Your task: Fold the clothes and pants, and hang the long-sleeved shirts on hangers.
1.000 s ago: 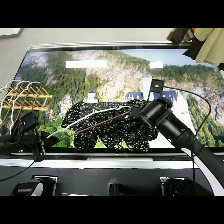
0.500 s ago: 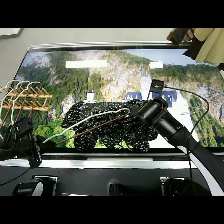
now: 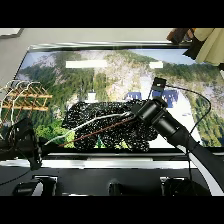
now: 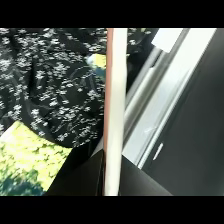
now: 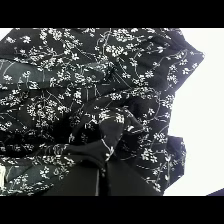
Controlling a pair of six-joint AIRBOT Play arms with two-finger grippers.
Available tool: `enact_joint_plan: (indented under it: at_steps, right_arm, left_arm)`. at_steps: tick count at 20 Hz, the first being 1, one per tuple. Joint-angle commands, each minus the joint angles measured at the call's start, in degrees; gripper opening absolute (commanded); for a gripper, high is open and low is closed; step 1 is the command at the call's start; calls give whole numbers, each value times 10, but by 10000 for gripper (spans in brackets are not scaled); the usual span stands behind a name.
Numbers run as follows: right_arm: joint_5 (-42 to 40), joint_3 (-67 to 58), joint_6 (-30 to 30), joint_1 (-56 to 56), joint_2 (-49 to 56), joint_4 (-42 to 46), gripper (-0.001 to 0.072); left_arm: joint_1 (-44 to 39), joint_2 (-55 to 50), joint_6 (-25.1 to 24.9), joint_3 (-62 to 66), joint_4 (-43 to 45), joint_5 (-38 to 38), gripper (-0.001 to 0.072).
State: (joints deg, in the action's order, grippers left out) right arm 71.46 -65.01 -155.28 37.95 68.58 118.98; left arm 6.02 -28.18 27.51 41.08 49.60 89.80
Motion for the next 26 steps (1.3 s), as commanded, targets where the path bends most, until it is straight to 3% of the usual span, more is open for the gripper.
enact_joint_plan:
  at_steps: [1,8,12,14,18,26]
  right_arm:
    - [-9,-1,-3,1,-1,-7,31]
    - [-10,-1,-3,2,-38,-17,31]
    - [-24,-2,9,2,-57,-21,31]
    - [-22,-12,21,2,-67,-34,31]
    - [29,-51,49,2,-78,-47,31]
    - [86,-114,72,2,-95,-75,31]
  left_arm:
    - [-23,-30,-5,0,-6,-23,26]
    - [-95,-102,-16,0,-26,-135,27]
    - [-157,-148,-22,0,-33,-162,27]
    - [-185,-167,-19,0,-33,-218,27]
    - [-235,-195,-9,0,-34,-321,27]
    - [-302,-251,-23,0,-98,-419,27]
